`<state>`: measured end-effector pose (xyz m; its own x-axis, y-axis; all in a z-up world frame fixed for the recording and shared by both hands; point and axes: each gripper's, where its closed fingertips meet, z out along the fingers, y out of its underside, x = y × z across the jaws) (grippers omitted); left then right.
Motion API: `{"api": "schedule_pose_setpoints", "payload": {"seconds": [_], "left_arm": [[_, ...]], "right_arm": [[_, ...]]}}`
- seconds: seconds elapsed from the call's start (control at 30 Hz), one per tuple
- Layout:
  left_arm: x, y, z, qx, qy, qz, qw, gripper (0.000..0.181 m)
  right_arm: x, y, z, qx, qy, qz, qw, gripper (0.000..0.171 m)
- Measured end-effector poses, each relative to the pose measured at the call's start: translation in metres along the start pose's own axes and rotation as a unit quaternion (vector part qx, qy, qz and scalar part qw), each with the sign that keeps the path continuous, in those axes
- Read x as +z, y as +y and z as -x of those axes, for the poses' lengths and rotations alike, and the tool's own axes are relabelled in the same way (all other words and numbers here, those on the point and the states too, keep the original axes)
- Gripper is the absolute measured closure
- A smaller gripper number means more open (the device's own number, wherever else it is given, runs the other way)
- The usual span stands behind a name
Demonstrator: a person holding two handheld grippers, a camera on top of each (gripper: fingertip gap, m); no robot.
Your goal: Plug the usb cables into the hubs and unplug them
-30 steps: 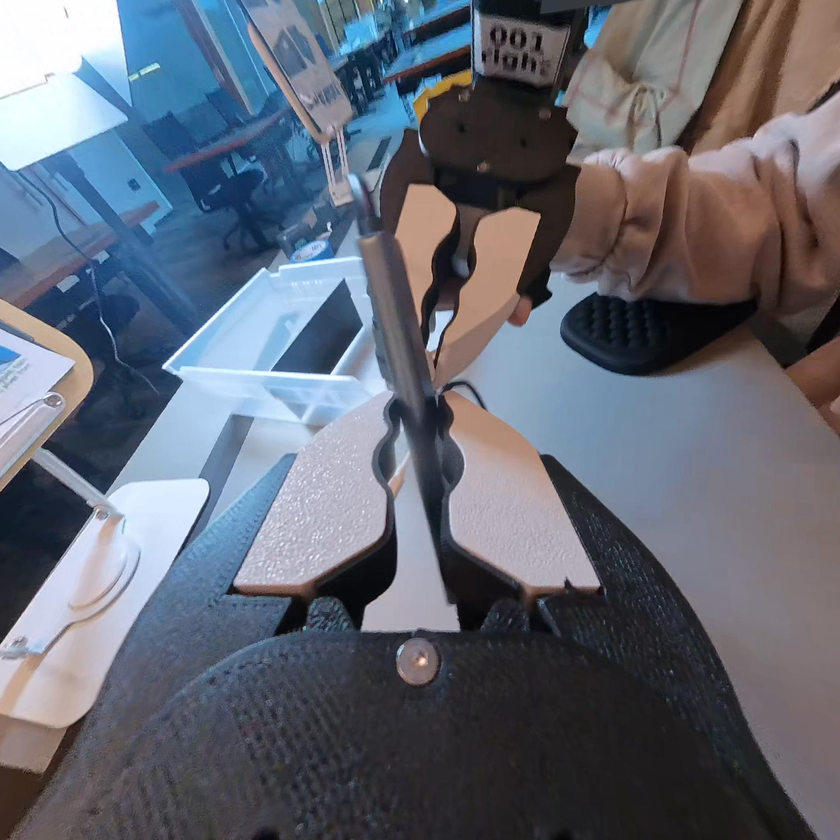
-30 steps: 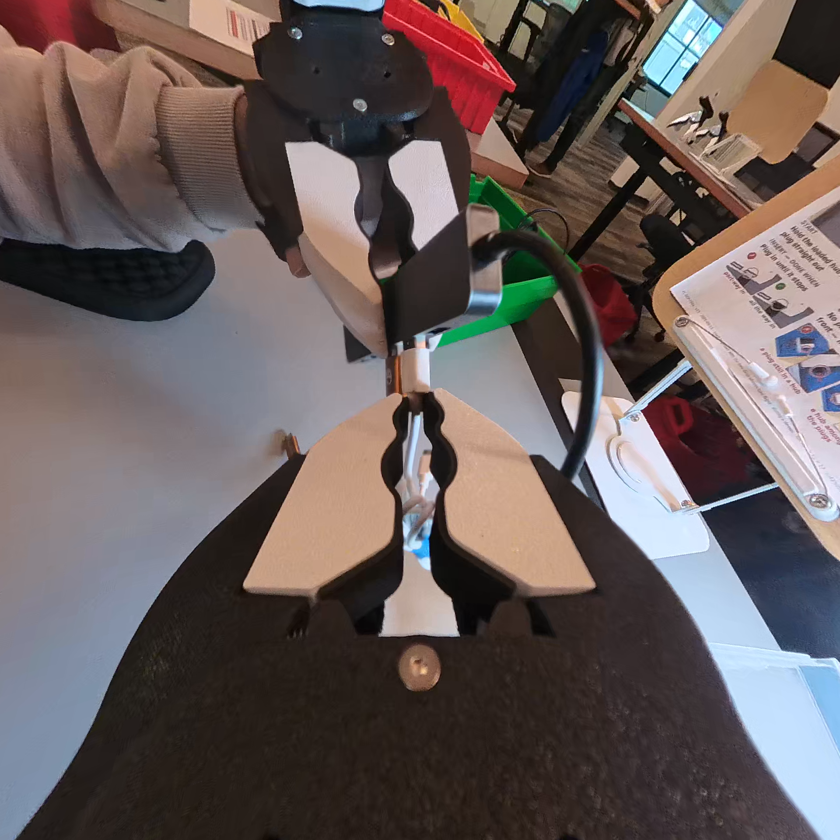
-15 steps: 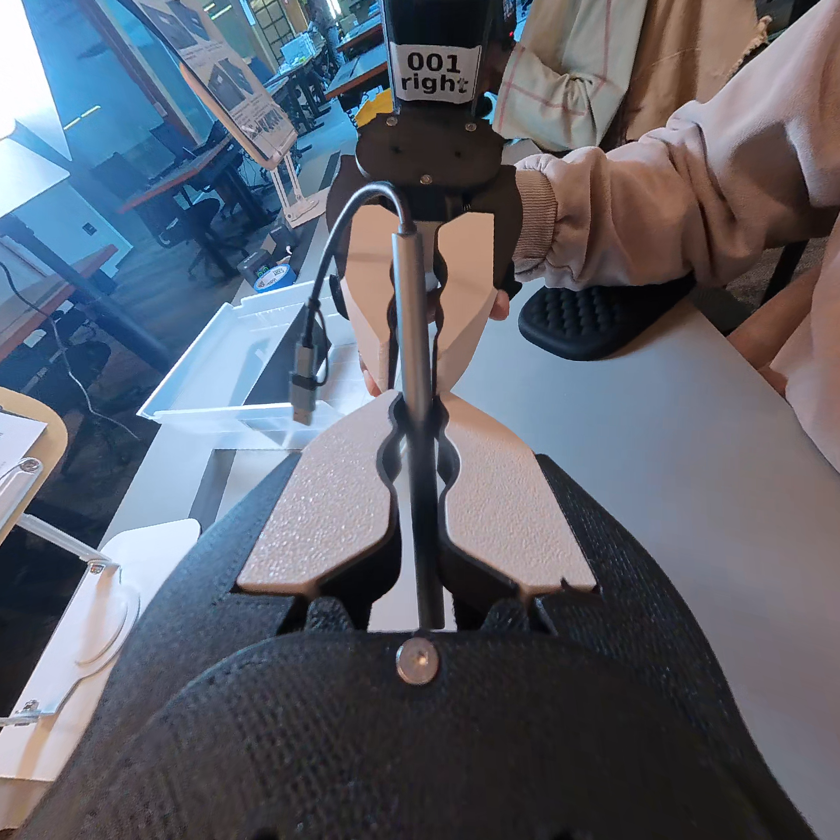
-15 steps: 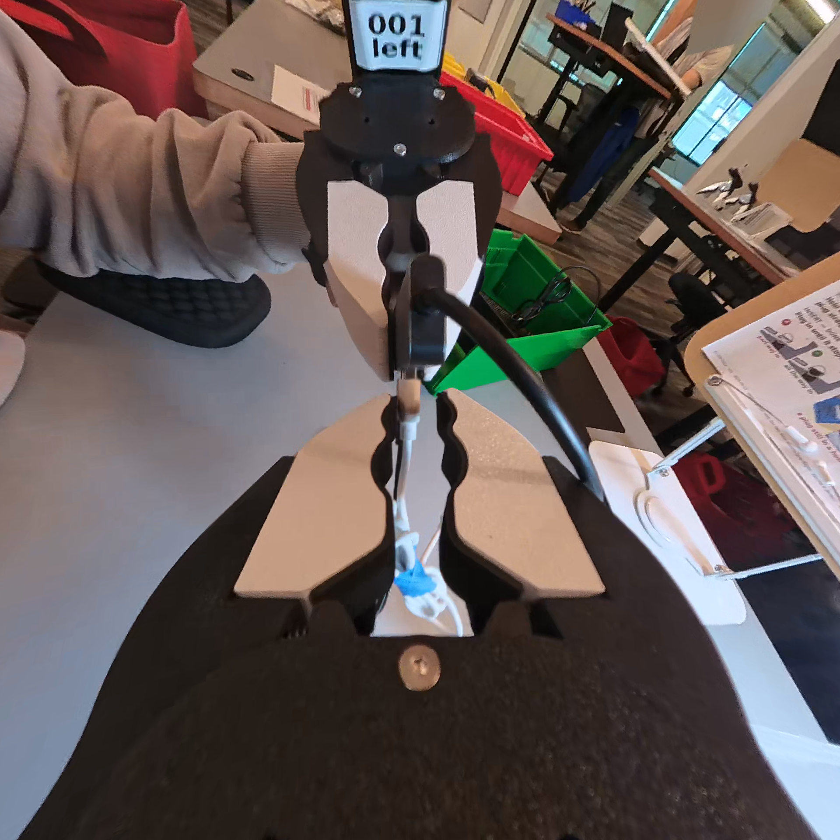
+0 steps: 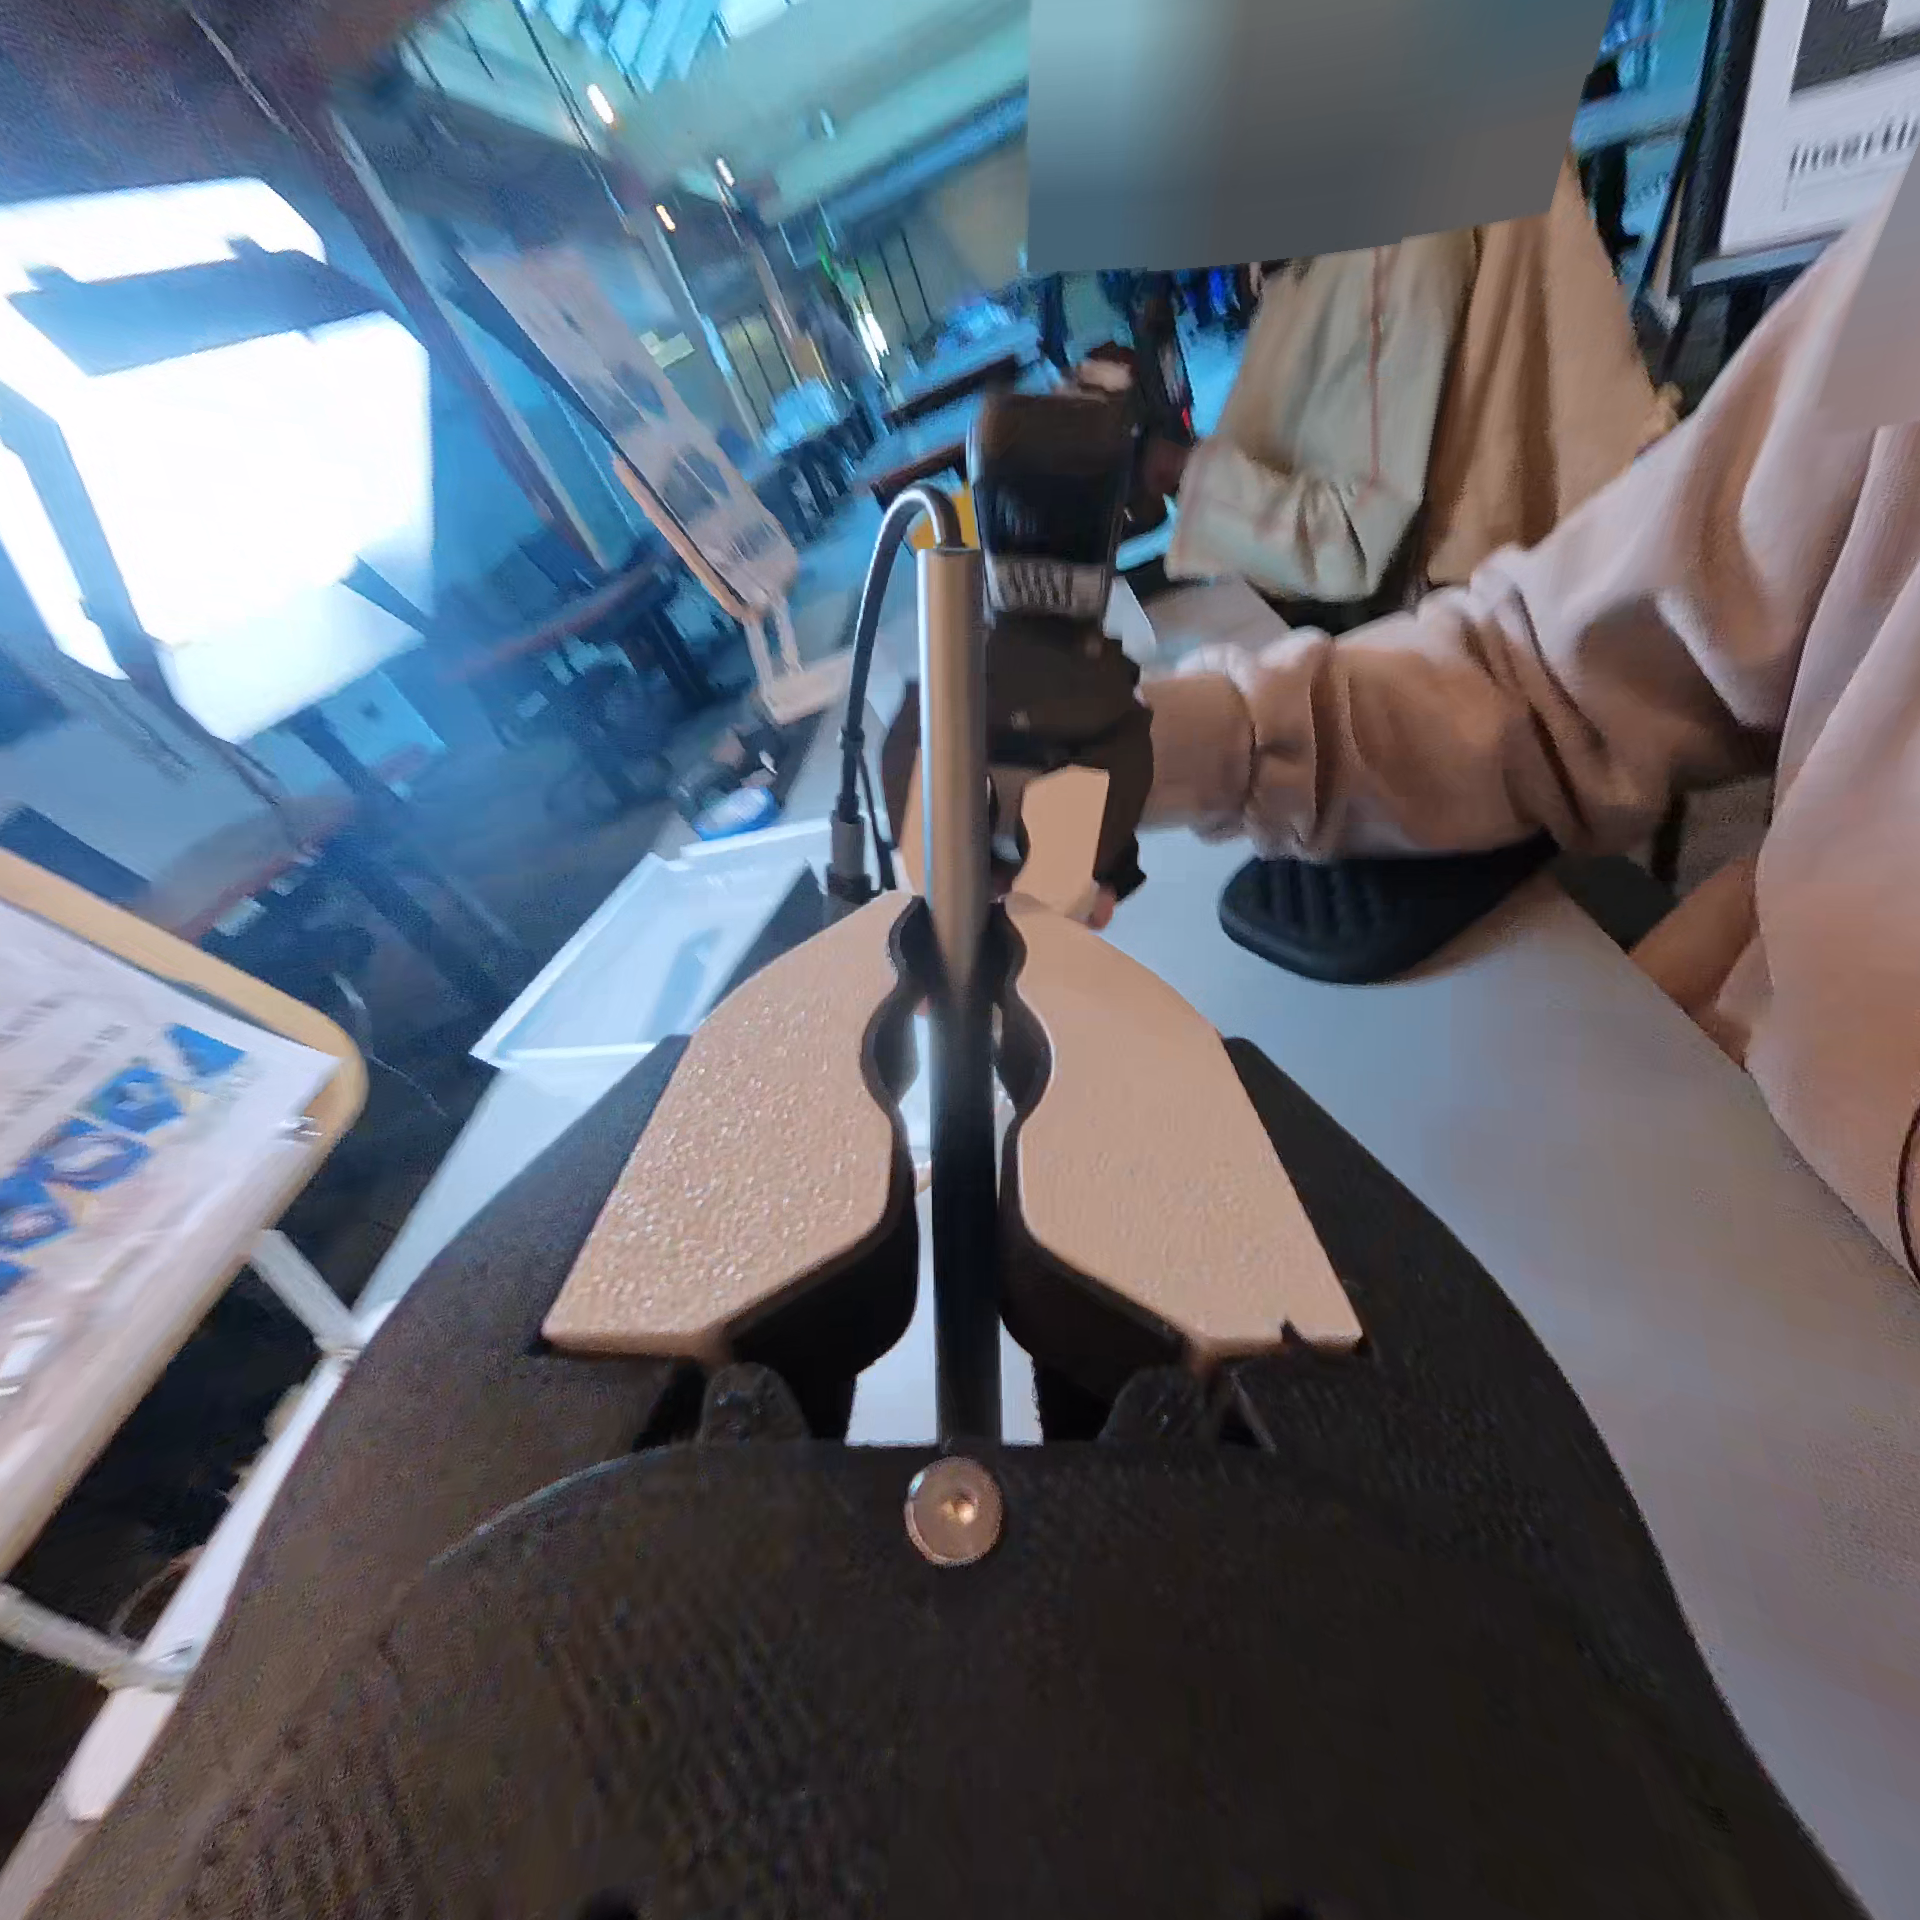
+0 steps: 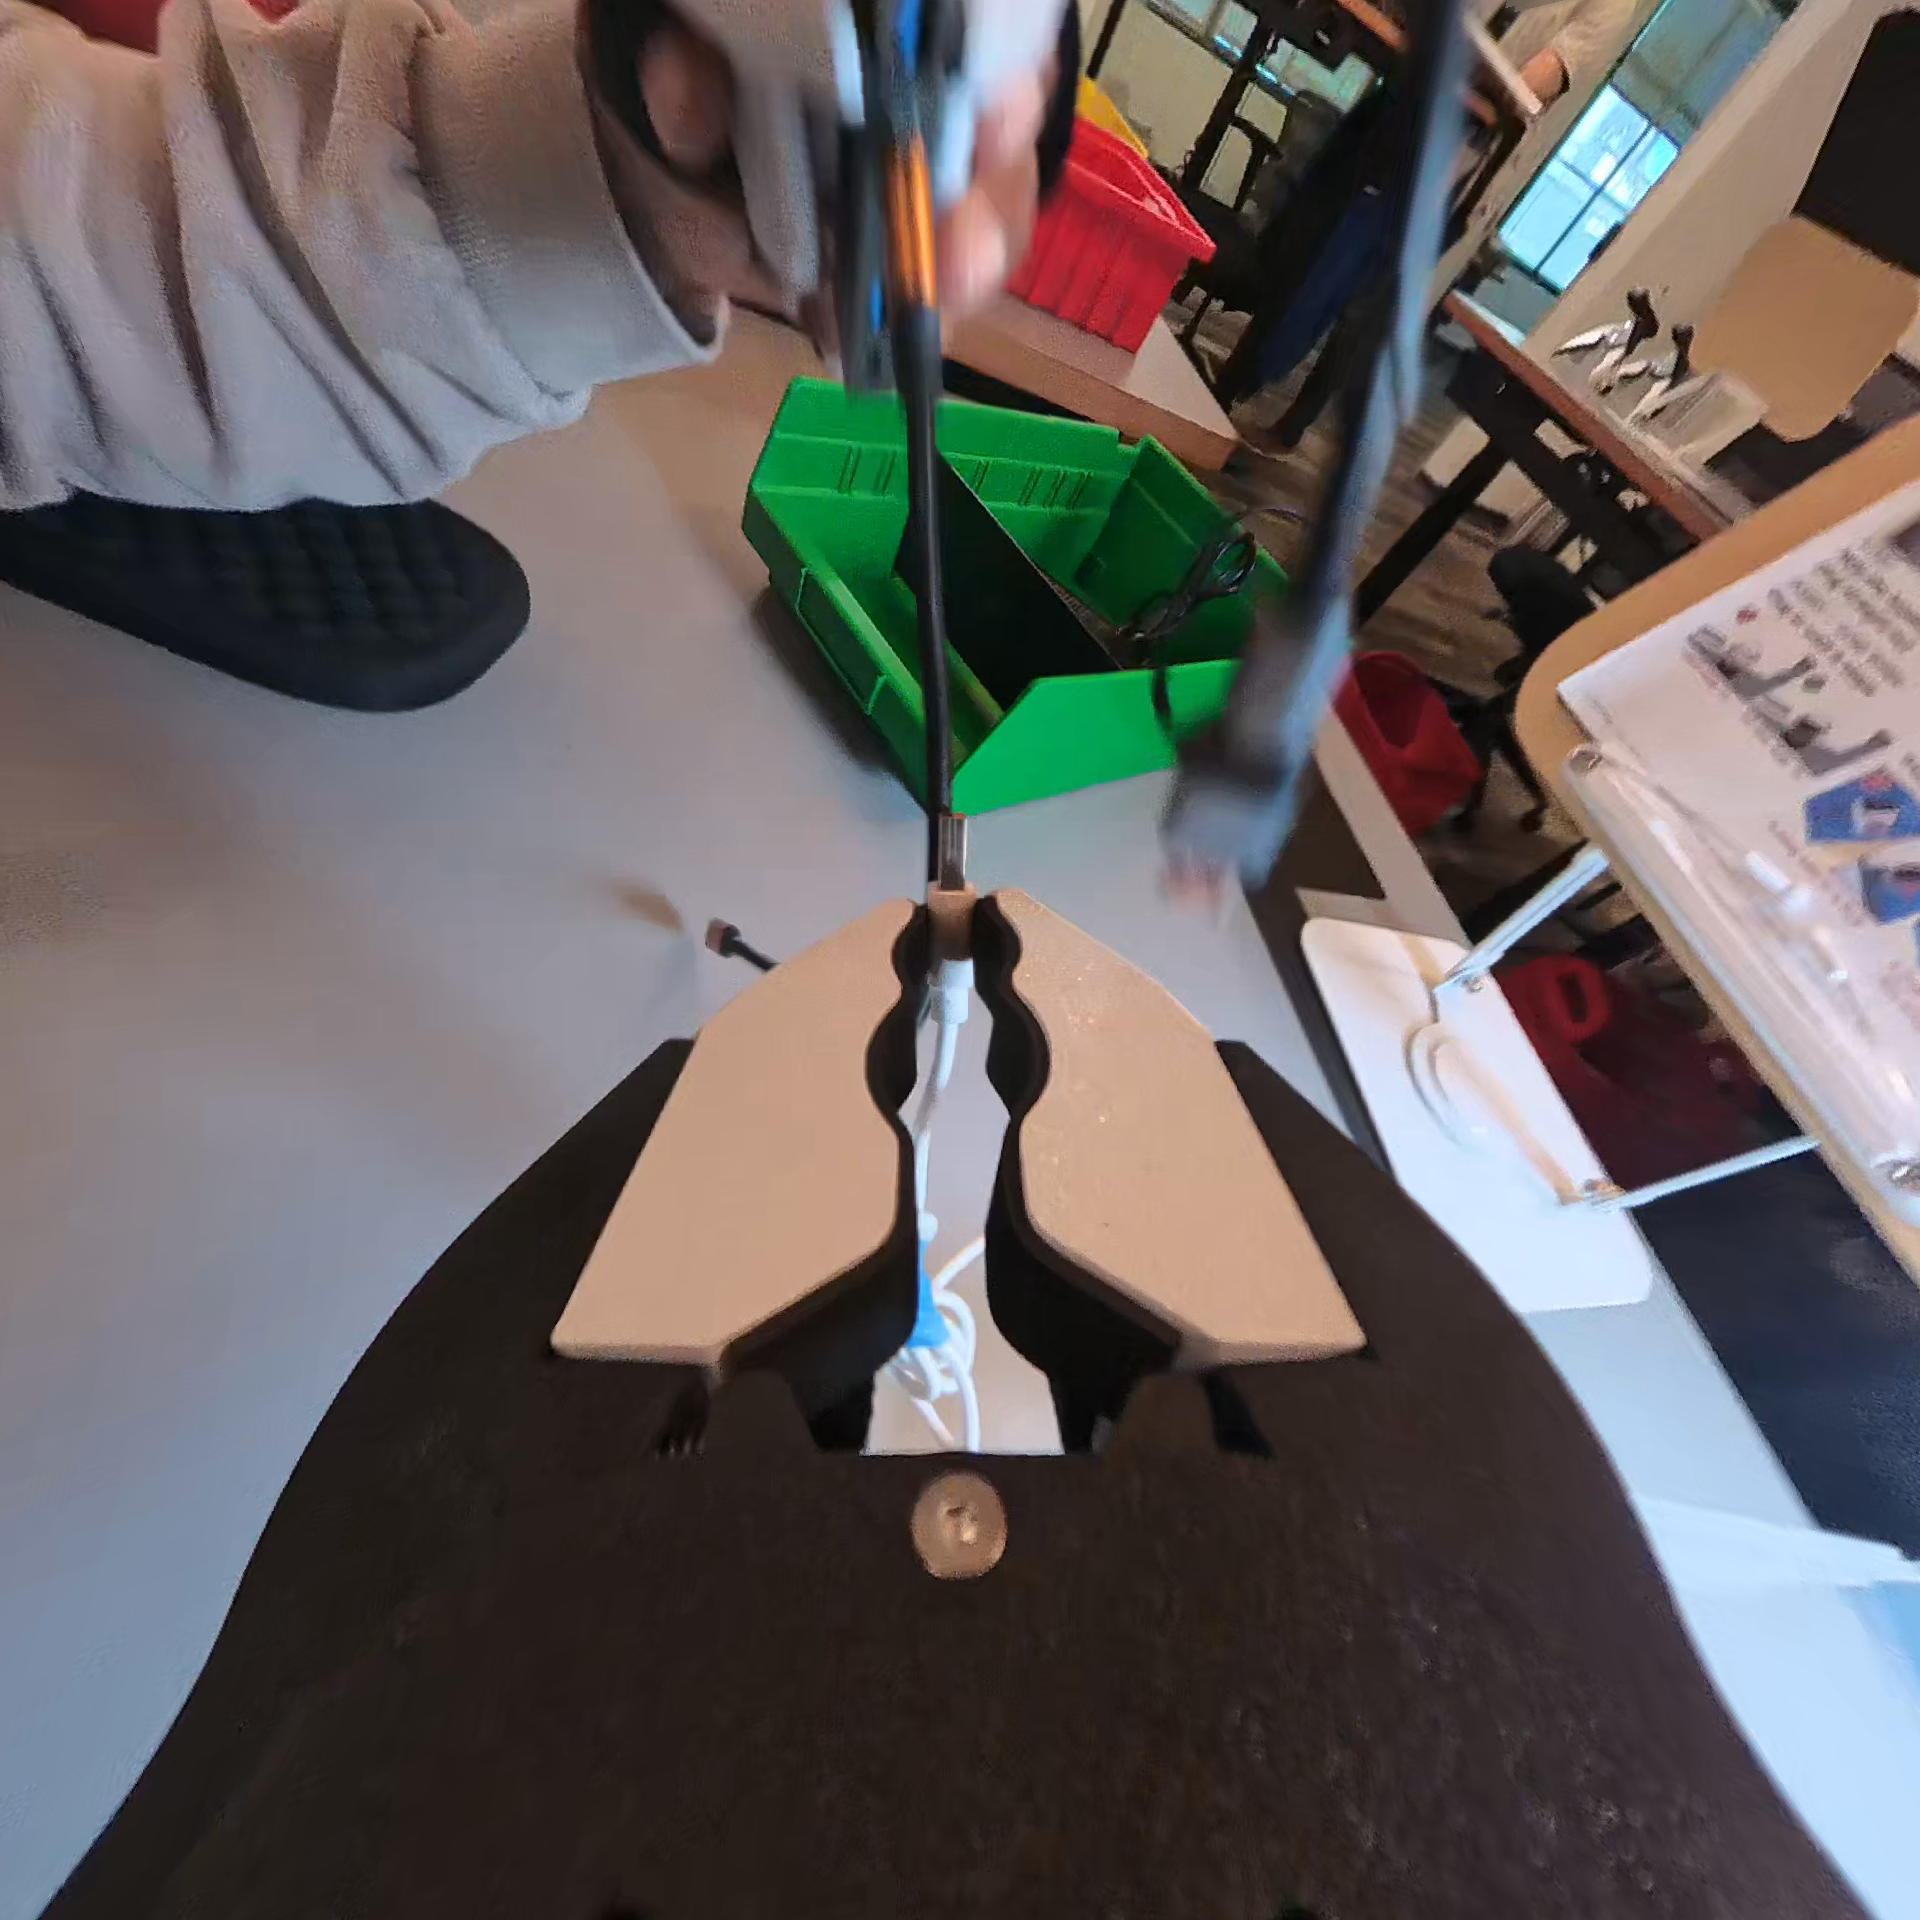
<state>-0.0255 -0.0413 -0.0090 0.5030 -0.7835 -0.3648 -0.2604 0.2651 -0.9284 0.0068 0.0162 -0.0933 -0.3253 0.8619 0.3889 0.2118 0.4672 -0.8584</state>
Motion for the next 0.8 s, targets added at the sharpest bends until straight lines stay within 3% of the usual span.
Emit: {"api": "schedule_pose_setpoints", "payload": {"seconds": [0.23,0.5,0.7,0.8], "left_arm": [[-0.066,-0.044,0.026,0.040,-0.101,-0.043,0.993,0.171],[-0.069,-0.037,0.054,-0.006,-0.164,-0.065,0.984,0.171],[-0.049,-0.015,0.058,-0.044,-0.151,-0.043,0.987,0.171],[-0.037,-0.011,0.051,-0.044,-0.135,-0.032,0.989,0.171]], "right_arm": [[-0.023,-0.003,-0.025,0.025,0.025,-0.021,0.999,0.163],[-0.090,0.007,-0.100,0.042,0.202,-0.018,0.978,0.163],[-0.110,0.096,-0.142,0.108,0.295,0.108,0.943,0.164],[-0.111,0.149,-0.148,0.146,0.315,0.197,0.917,0.153]]}}
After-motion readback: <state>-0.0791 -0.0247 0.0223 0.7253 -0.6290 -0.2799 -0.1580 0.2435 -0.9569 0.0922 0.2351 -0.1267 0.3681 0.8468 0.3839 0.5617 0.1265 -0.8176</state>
